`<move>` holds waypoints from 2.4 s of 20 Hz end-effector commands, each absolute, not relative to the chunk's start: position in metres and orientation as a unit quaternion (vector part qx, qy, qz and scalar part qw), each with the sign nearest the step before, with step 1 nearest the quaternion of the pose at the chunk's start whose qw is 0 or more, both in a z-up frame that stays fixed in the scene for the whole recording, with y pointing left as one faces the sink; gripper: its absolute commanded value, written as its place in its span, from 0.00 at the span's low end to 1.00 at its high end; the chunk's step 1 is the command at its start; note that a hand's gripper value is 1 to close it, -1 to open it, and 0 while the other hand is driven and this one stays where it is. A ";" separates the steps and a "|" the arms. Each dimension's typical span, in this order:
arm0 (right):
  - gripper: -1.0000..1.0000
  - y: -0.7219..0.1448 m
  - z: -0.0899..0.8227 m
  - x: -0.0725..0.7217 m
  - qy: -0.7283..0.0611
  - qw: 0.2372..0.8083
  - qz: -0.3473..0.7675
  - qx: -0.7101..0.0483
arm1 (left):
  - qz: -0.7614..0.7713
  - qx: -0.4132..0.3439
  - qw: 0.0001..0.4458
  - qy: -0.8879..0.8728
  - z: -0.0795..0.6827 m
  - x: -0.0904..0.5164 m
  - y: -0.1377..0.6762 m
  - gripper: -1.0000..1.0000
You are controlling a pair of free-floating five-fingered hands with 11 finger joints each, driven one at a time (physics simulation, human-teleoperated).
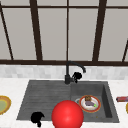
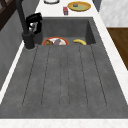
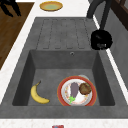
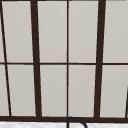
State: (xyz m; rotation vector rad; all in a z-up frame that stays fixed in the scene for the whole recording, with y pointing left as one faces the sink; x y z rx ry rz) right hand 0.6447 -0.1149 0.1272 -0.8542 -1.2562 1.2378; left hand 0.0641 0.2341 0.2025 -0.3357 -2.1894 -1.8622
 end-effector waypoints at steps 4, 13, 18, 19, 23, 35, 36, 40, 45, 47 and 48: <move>1.00 -0.089 0.148 0.673 -0.496 0.536 0.563 -0.387 | -0.639 -0.115 0.124 -0.751 0.203 0.064 0.234 0.50; 1.00 -0.059 0.160 0.663 -0.421 0.527 0.568 -0.472 | -0.639 -0.115 0.124 -0.751 0.203 0.064 0.234 0.50; 1.00 -0.044 0.156 0.661 -0.368 0.533 0.563 -0.513 | -0.639 -0.115 0.124 -0.751 0.203 0.064 0.234 0.50; 1.00 -0.040 0.152 0.661 -0.350 0.522 0.572 -0.527 | -0.639 -0.115 0.124 -0.751 0.203 0.064 0.234 0.50; 1.00 -0.030 0.140 0.648 -0.322 0.502 0.556 -0.579 | -0.639 -0.115 0.124 -0.751 0.203 0.064 0.234 0.50; 1.00 0.013 0.121 0.645 -0.163 0.433 0.531 -0.710 | -0.639 -0.115 0.124 -0.751 0.203 0.064 0.234 0.50; 1.00 0.015 0.120 0.645 -0.153 0.429 0.526 -0.718 | -0.639 -0.115 0.124 -0.751 0.203 0.064 0.234 0.50; 1.00 0.023 0.115 0.648 -0.122 0.422 0.506 -0.742 | -0.639 -0.115 0.124 -0.751 0.203 0.064 0.234 0.50; 1.00 0.029 0.110 0.650 -0.098 0.418 0.485 -0.762 | -0.639 -0.115 0.124 -0.751 0.203 0.064 0.234 0.50; 1.00 0.030 0.110 0.650 -0.094 0.422 0.477 -0.765 | -0.639 -0.115 0.124 -0.751 0.203 0.064 0.234 0.50; 1.00 0.031 0.109 0.650 -0.093 0.423 0.474 -0.767 | -0.639 -0.115 0.124 -0.751 0.203 0.064 0.234 0.50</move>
